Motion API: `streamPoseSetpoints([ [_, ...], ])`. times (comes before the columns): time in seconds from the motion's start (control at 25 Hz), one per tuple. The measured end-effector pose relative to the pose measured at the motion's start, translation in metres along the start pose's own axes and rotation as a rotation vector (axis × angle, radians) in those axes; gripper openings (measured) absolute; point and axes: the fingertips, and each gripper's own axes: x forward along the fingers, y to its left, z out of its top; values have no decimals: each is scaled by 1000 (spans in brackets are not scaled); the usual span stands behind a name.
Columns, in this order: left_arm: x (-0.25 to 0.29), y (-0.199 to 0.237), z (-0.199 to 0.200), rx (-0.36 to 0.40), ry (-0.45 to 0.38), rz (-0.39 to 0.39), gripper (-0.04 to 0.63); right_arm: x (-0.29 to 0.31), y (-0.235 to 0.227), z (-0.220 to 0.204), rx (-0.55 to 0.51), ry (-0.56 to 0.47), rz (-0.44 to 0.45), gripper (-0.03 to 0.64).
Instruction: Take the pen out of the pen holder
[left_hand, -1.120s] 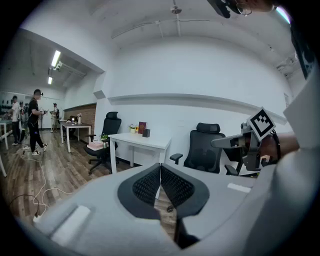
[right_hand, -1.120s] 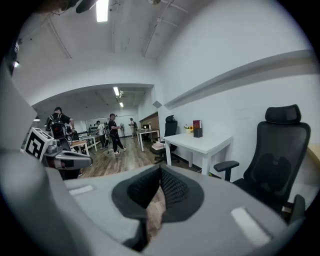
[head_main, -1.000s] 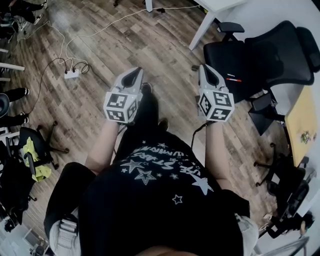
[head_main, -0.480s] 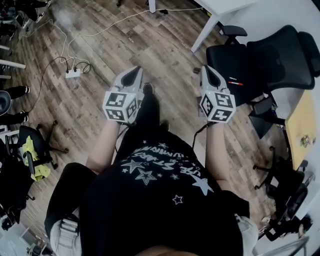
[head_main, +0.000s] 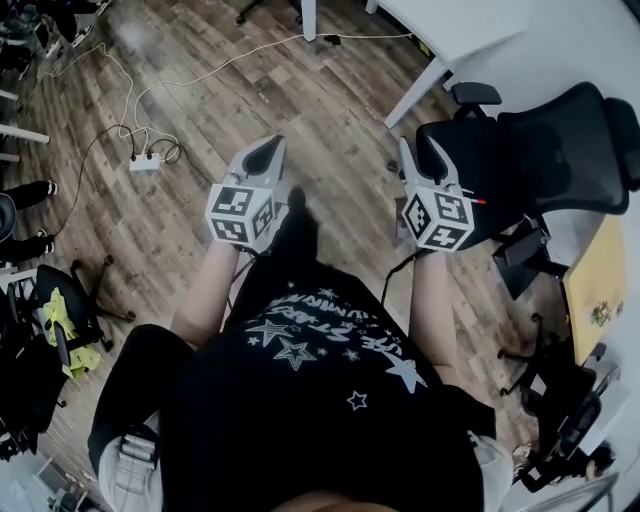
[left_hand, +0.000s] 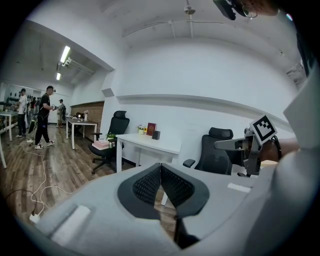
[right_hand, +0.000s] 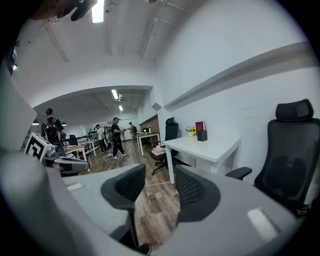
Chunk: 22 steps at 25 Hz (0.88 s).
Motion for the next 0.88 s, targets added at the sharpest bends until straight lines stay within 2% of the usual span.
streamPoseSetpoints([
  [0.08, 25, 17, 6, -4, 5, 0, 12, 29, -6, 4, 7, 19, 10, 227],
  [0.2, 67, 40, 21, -2, 2, -14, 12, 74, -19, 17, 10, 35, 5, 253],
  [0.36, 115, 73, 50, 11, -16, -32, 12, 133, -31, 43, 18, 30, -13, 265],
  [0.52, 144, 108, 64, -6, -13, -42, 12, 183, -40, 58, 34, 37, -34, 265],
  [0.64, 166, 130, 74, -4, -16, -58, 12, 211, -47, 68, 56, 34, -69, 265],
  [0.88, 201, 162, 92, 5, -14, -65, 12, 252, -54, 84, 25, 36, -96, 265],
])
